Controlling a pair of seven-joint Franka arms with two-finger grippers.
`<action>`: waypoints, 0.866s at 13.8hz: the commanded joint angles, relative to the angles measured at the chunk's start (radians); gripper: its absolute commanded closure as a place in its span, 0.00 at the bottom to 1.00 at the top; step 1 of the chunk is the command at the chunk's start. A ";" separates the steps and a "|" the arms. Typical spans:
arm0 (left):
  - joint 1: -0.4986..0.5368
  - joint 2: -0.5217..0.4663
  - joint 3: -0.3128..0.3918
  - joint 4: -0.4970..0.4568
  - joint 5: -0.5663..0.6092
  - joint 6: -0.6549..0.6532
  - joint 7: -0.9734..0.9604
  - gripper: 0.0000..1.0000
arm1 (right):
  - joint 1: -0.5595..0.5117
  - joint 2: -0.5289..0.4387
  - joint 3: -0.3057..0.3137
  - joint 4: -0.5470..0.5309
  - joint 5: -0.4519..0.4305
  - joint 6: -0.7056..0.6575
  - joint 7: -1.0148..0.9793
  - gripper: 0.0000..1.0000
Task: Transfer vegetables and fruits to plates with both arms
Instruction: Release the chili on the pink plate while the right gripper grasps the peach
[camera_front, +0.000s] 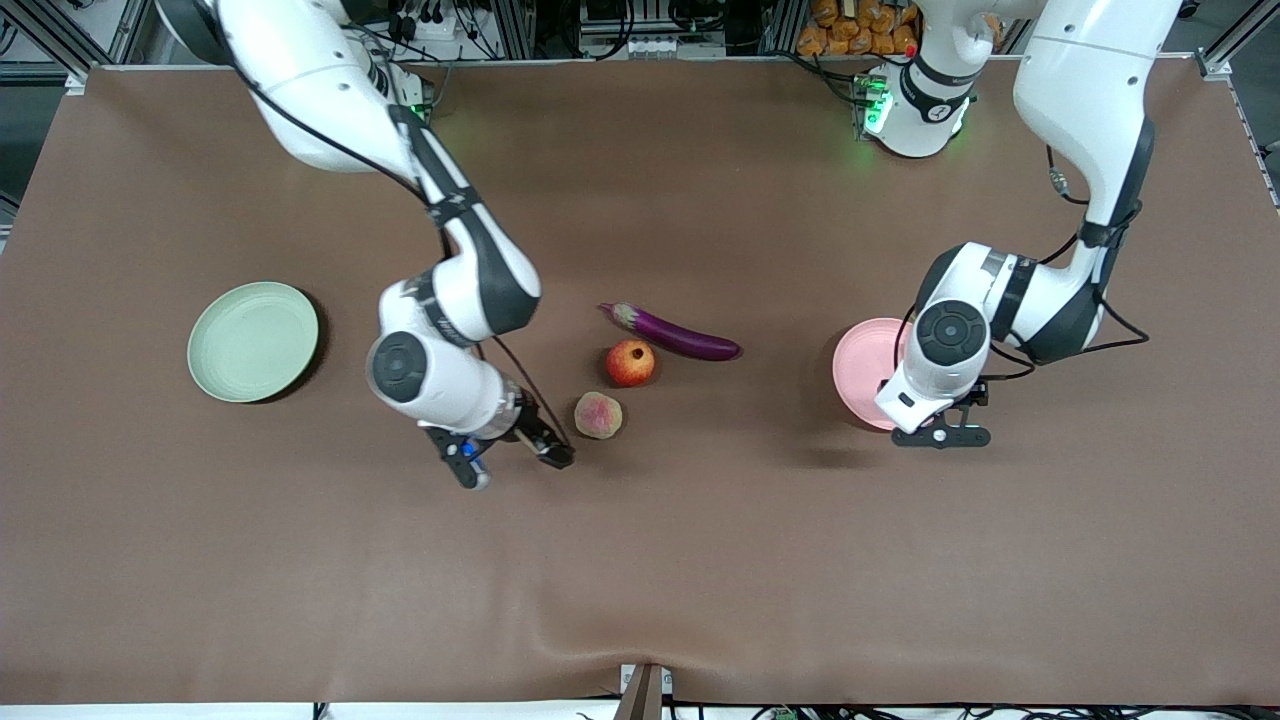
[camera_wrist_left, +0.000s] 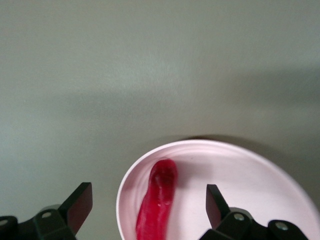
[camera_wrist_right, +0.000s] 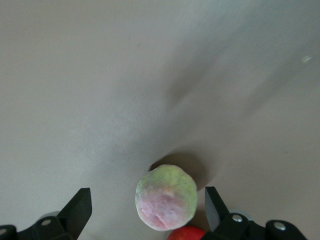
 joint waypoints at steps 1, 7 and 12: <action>0.002 -0.021 -0.008 0.064 -0.134 -0.072 -0.087 0.00 | 0.036 0.058 -0.010 0.023 0.012 0.044 0.015 0.00; -0.042 0.008 -0.021 0.130 -0.214 -0.076 -0.483 0.00 | 0.092 0.102 -0.011 0.020 -0.023 0.056 0.153 0.00; -0.184 0.037 -0.034 0.133 -0.284 -0.072 -0.812 0.00 | 0.094 0.115 -0.011 0.023 -0.091 0.061 0.168 0.87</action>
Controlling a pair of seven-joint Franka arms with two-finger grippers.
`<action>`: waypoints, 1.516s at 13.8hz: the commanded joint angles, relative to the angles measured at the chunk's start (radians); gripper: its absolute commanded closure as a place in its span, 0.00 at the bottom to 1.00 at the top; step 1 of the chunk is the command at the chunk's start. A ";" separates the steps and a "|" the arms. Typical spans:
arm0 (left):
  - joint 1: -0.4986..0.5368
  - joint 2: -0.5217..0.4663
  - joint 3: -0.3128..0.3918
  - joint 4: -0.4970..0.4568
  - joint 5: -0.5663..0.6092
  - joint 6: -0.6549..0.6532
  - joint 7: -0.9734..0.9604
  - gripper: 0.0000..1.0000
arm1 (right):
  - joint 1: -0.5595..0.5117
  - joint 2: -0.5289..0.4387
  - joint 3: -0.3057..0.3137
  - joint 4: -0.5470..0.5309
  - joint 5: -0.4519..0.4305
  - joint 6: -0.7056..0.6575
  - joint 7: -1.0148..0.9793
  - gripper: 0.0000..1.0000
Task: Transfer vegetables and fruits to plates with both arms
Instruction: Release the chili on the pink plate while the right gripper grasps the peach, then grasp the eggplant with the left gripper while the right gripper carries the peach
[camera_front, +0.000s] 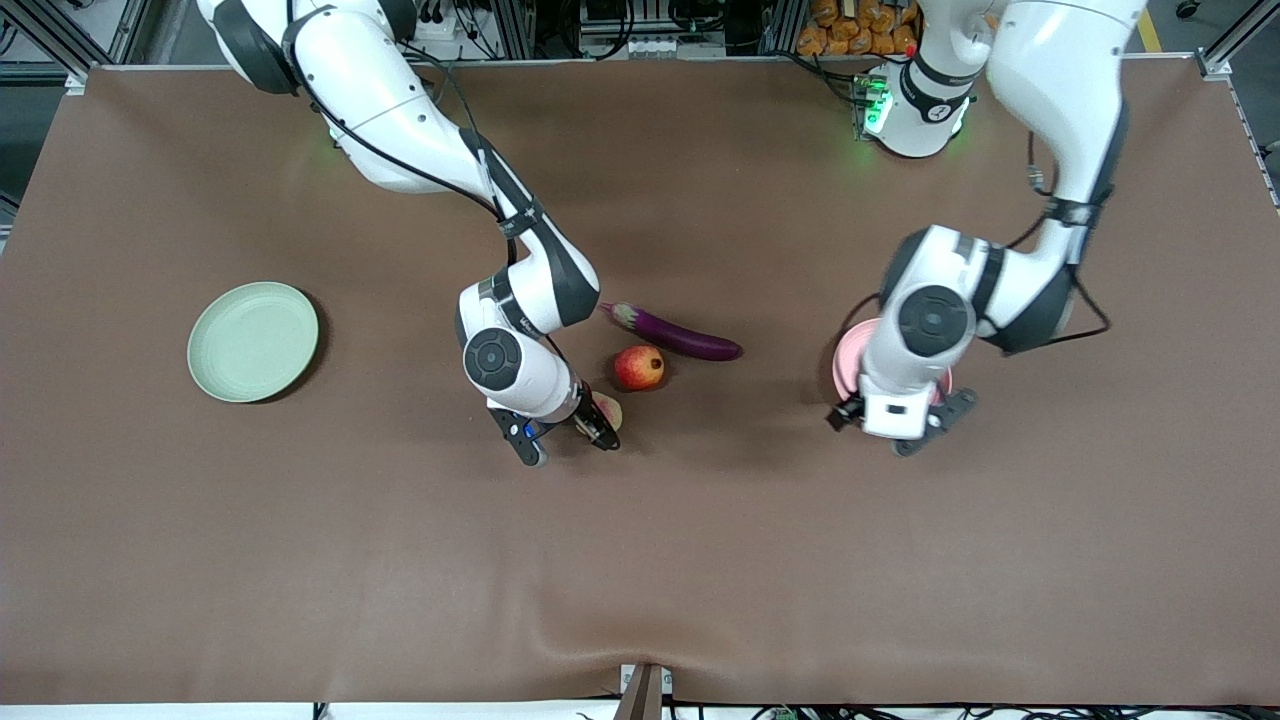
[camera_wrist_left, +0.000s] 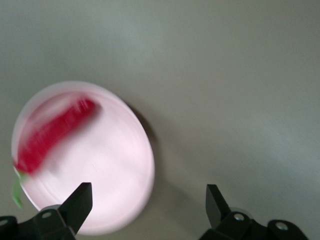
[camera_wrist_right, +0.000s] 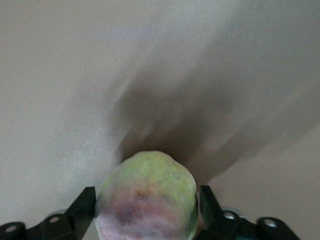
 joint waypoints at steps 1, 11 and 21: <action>-0.084 0.035 -0.002 0.023 -0.082 -0.010 -0.185 0.00 | -0.004 0.011 -0.009 0.020 -0.050 -0.008 0.020 1.00; -0.323 0.107 0.005 -0.006 -0.179 0.206 -0.856 0.00 | -0.357 -0.267 -0.027 0.017 -0.056 -0.698 -0.645 1.00; -0.371 0.181 0.010 -0.020 -0.082 0.260 -0.936 0.00 | -0.403 -0.431 -0.406 -0.491 -0.171 -0.459 -1.465 1.00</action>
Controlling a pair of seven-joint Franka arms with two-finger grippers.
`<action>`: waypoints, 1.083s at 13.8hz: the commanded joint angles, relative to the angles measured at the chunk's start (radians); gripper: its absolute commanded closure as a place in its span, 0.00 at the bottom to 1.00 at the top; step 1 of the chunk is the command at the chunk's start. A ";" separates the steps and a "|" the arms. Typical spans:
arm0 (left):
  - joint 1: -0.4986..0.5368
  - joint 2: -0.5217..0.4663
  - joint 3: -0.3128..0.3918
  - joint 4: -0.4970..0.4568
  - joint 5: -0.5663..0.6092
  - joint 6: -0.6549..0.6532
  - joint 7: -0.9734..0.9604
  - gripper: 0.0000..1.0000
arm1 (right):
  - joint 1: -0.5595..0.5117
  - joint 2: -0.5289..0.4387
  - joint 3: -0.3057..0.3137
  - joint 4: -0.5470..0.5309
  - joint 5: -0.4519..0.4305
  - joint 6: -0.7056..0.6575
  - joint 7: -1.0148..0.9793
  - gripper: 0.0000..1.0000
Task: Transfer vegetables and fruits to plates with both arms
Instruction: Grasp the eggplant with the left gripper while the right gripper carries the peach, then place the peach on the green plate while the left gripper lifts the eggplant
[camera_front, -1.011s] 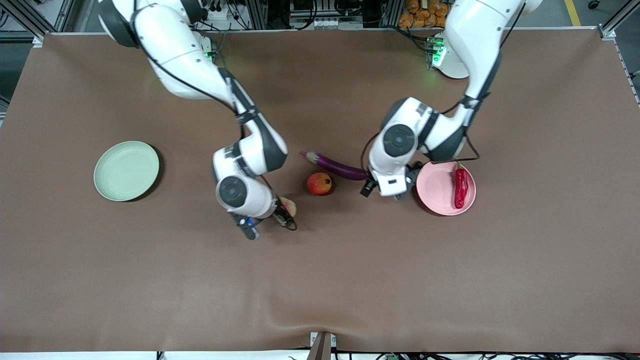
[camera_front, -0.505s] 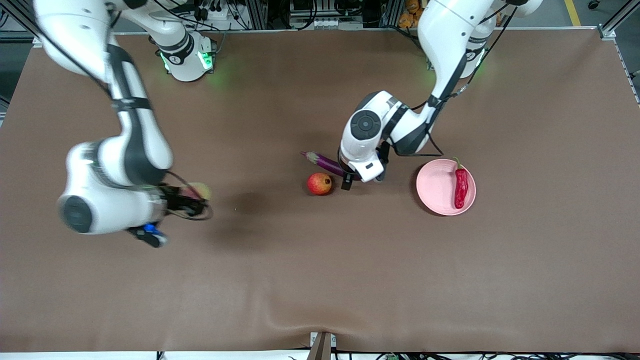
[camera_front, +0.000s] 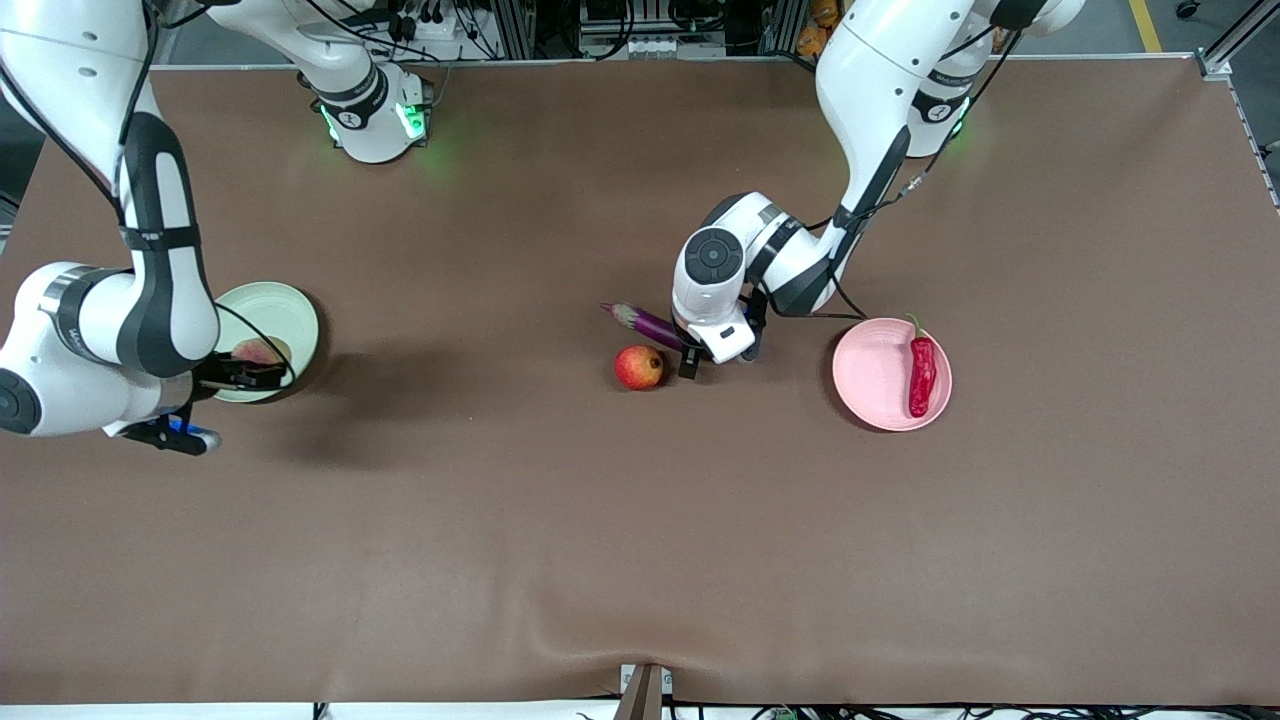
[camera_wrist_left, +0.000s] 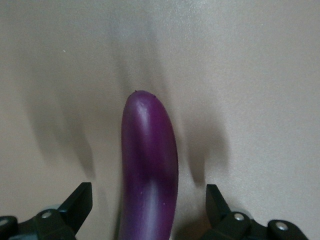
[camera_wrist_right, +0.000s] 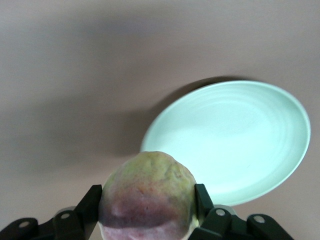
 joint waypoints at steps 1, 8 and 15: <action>-0.017 -0.001 0.007 -0.008 0.032 0.011 -0.024 0.03 | 0.008 -0.084 -0.056 -0.161 -0.017 0.079 -0.146 1.00; 0.002 -0.105 0.001 -0.082 0.055 -0.004 0.047 1.00 | 0.011 -0.114 -0.124 -0.267 -0.017 0.127 -0.248 0.00; 0.058 -0.262 -0.006 -0.052 0.020 -0.414 0.521 1.00 | 0.136 -0.114 -0.113 -0.011 0.065 -0.236 0.067 0.00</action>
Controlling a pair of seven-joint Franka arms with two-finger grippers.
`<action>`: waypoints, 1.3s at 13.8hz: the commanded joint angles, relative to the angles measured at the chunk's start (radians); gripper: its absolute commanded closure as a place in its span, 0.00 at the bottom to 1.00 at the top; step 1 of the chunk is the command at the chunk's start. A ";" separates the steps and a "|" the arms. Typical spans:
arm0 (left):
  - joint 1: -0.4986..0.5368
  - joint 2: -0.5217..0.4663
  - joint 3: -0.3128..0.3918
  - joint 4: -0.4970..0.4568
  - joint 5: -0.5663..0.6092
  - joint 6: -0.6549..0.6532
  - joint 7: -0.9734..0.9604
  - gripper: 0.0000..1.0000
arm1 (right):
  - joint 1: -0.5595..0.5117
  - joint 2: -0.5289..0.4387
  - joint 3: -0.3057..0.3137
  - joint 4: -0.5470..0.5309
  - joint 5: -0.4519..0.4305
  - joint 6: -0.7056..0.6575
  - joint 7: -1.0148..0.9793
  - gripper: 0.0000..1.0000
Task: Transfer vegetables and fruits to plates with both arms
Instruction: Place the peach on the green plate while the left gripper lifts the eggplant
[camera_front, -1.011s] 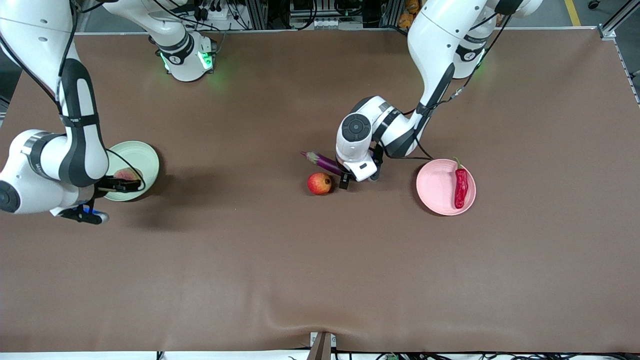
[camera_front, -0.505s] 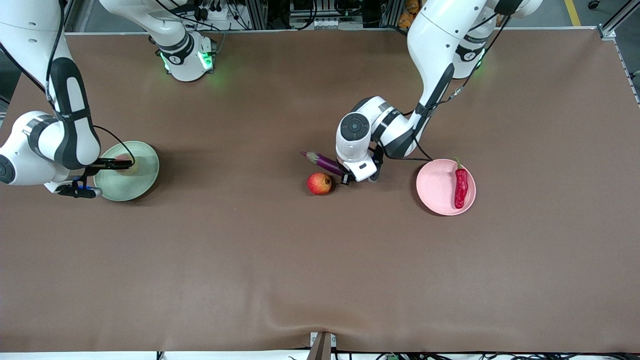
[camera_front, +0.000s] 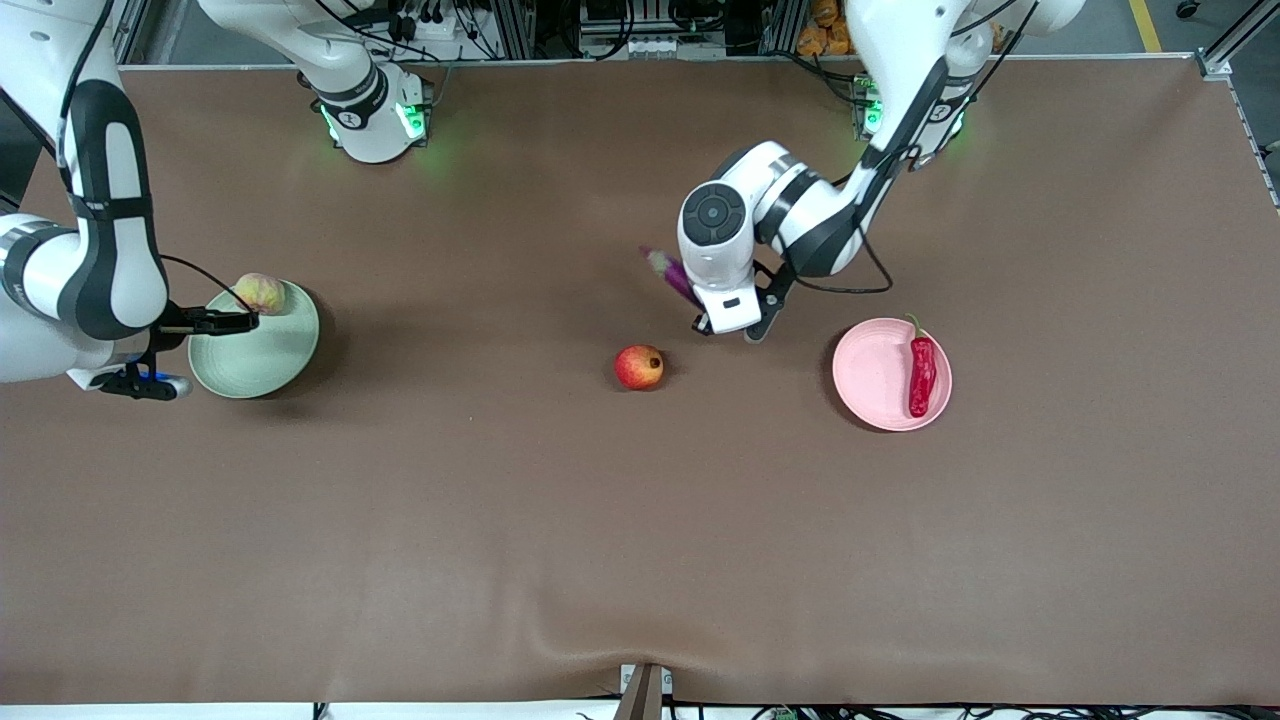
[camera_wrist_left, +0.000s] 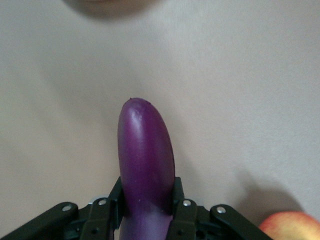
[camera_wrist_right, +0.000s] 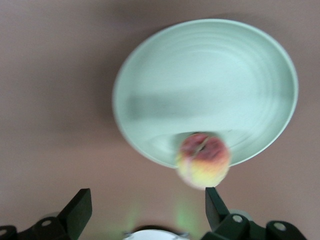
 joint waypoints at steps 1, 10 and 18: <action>0.067 -0.047 -0.005 0.042 -0.024 -0.166 0.286 1.00 | 0.109 -0.010 0.002 0.067 0.073 -0.094 0.237 0.00; 0.296 0.083 0.007 0.233 0.204 -0.186 1.058 1.00 | 0.240 0.010 0.273 0.201 0.380 0.078 0.983 0.00; 0.374 0.122 0.006 0.135 0.275 -0.061 1.168 1.00 | 0.309 0.235 0.547 0.291 0.381 0.640 1.494 0.00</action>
